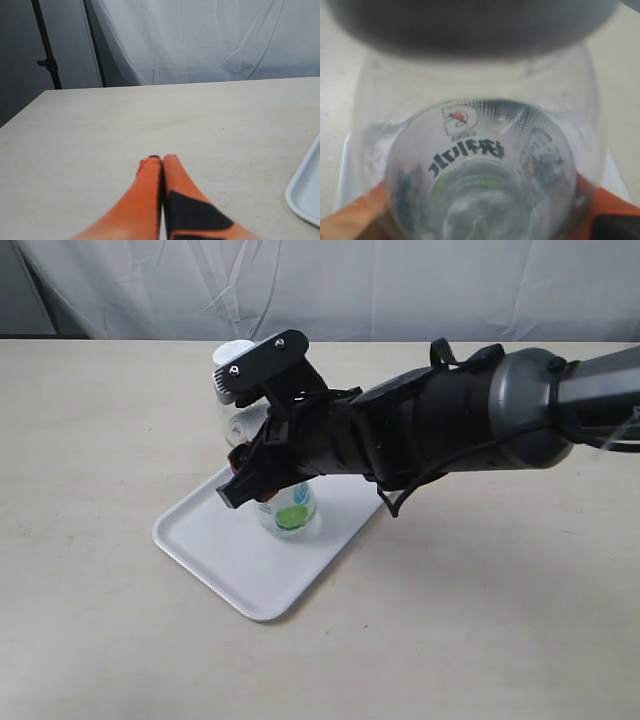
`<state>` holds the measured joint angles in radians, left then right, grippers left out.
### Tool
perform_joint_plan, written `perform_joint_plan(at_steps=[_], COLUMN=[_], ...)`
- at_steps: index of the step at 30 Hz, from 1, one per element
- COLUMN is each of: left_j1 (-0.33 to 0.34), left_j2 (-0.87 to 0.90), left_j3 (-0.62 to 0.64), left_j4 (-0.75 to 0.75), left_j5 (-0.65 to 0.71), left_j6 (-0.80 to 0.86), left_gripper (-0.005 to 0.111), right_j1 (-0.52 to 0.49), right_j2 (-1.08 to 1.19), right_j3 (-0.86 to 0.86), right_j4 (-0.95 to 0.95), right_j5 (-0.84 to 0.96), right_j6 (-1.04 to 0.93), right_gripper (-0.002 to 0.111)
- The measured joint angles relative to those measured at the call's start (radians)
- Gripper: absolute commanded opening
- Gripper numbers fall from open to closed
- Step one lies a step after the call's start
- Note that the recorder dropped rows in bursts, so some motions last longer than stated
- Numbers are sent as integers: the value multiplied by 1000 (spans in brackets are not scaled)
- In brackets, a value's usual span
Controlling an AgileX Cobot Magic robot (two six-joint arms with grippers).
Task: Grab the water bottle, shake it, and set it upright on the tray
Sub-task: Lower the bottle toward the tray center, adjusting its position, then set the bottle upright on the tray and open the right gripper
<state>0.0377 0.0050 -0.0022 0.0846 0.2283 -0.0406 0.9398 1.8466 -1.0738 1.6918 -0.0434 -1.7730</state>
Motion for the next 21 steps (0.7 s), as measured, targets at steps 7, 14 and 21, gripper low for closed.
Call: perform_joint_plan(at_steps=[7, 14, 21], left_j1=[0, 0, 0], left_j2=[0, 0, 0], left_j3=[0, 0, 0], left_j4=[0, 0, 0], left_j5=[0, 0, 0], left_j6=[0, 0, 0], left_gripper=[0, 0, 0], right_j1=[0, 0, 0], right_j2=[16, 16, 16], right_j3=[-8, -8, -12], right_j4=[47, 49, 49], right_j5=[7, 31, 35], right_j6=[0, 0, 0], right_gripper=[-1, 31, 104])
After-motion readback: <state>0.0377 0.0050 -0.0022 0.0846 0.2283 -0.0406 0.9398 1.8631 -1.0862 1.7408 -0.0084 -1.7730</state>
